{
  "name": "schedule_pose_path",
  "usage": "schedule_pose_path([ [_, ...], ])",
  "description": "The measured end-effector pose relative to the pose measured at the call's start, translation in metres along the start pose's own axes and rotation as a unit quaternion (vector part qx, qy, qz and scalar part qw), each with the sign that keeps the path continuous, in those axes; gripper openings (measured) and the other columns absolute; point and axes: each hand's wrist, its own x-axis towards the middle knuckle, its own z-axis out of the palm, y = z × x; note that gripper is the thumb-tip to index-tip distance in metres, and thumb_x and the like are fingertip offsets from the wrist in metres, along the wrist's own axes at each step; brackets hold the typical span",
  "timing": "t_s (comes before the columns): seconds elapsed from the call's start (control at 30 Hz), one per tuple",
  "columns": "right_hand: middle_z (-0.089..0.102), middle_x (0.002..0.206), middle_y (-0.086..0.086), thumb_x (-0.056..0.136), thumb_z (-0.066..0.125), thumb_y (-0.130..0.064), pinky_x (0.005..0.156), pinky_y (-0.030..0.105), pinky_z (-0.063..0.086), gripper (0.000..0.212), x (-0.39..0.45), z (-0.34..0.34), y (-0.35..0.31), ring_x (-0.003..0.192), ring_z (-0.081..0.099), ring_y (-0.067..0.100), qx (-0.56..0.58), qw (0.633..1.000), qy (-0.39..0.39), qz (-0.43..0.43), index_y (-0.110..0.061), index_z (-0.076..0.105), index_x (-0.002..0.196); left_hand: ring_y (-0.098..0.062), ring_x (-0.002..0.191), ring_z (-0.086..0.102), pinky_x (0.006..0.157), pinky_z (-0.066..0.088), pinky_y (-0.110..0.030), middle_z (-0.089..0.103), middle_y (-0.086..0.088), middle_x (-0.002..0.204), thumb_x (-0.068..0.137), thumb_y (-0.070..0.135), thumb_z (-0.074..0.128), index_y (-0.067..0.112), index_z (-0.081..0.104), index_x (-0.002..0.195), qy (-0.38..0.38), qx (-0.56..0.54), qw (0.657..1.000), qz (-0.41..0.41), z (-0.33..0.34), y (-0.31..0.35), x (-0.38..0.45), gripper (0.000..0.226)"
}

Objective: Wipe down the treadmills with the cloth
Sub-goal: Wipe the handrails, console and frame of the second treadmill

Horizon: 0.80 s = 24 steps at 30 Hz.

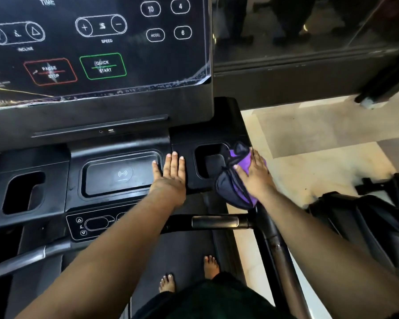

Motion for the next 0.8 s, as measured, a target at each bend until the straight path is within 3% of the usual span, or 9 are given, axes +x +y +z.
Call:
schedule_pose_path([
  [0.17, 0.014, 0.17, 0.014, 0.096, 0.051, -0.062, 0.126, 0.046, 0.019, 0.097, -0.089, 0.014, 0.021, 0.156, 0.016, 0.031, -0.047, 0.999, -0.001, 0.005, -0.008, 0.006, 0.163, -0.046, 0.15, -0.024, 0.113, -0.009, -0.076, -0.031, -0.029, 0.159, 0.099, 0.021, 0.043, -0.003, -0.028, 0.15, 0.033, 0.063, 0.997, 0.005, 0.0, -0.002, -0.009, 0.09],
  [0.3, 0.034, 0.162, 0.01, 0.072, 0.023, -0.101, 0.117, 0.052, 0.035, 0.124, -0.171, 0.011, 0.062, 0.143, 0.042, 0.032, -0.017, 0.994, 0.005, 0.108, -0.016, 0.015, 0.162, -0.031, 0.156, -0.013, 0.111, -0.014, -0.077, -0.016, -0.015, 0.168, 0.1, 0.05, 0.05, 0.011, -0.01, 0.16, 0.164, 0.047, 0.979, 0.111, -0.01, 0.0, -0.029, 0.094],
  [0.4, 0.017, 0.17, 0.005, 0.069, 0.025, -0.101, 0.121, 0.065, 0.011, 0.128, -0.192, 0.008, 0.056, 0.155, 0.021, 0.026, -0.086, 0.984, -0.032, 0.152, -0.017, 0.005, 0.164, -0.021, 0.158, -0.007, 0.118, -0.012, -0.069, -0.007, -0.005, 0.171, 0.102, 0.052, 0.044, 0.018, 0.003, 0.162, 0.252, -0.038, 0.94, 0.226, -0.006, 0.019, -0.049, 0.081],
  [0.5, 0.005, 0.172, 0.008, 0.071, 0.034, -0.099, 0.119, 0.068, 0.001, 0.133, -0.165, 0.002, 0.023, 0.158, 0.003, 0.028, -0.16, 0.975, -0.021, 0.156, -0.011, -0.002, 0.163, -0.019, 0.158, -0.005, 0.121, -0.009, -0.064, -0.003, -0.003, 0.171, 0.103, 0.054, 0.037, 0.019, 0.007, 0.163, 0.226, -0.03, 0.924, 0.305, 0.018, 0.046, -0.071, 0.075],
  [0.63, 0.021, 0.168, 0.015, 0.074, 0.062, -0.084, 0.125, 0.05, 0.023, 0.13, -0.181, 0.014, 0.024, 0.154, 0.024, 0.032, -0.11, 0.985, 0.01, 0.129, -0.008, 0.004, 0.163, -0.021, 0.158, -0.004, 0.119, -0.007, -0.068, -0.005, -0.005, 0.171, 0.103, 0.05, 0.044, 0.018, 0.001, 0.162, 0.183, 0.025, 0.926, 0.33, 0.055, 0.058, -0.081, 0.08],
  [0.73, 0.018, 0.169, 0.014, 0.084, 0.058, -0.077, 0.127, 0.045, 0.021, 0.116, -0.244, 0.031, 0.04, 0.155, 0.022, 0.032, -0.156, 0.979, 0.024, 0.131, -0.009, 0.004, 0.162, -0.022, 0.158, -0.004, 0.119, -0.007, -0.07, -0.004, -0.006, 0.171, 0.099, 0.05, 0.052, 0.017, -0.002, 0.162, 0.179, 0.037, 0.925, 0.332, 0.07, 0.059, -0.087, 0.09],
  [0.8, 0.015, 0.17, 0.013, 0.083, 0.057, -0.079, 0.127, 0.044, 0.018, 0.119, -0.274, 0.035, 0.049, 0.156, 0.019, 0.031, -0.163, 0.976, 0.009, 0.142, -0.009, 0.003, 0.162, -0.023, 0.158, -0.003, 0.119, -0.007, -0.07, -0.002, -0.007, 0.171, 0.098, 0.05, 0.054, 0.016, -0.001, 0.162, 0.186, 0.033, 0.925, 0.33, 0.073, 0.059, -0.09, 0.091],
])
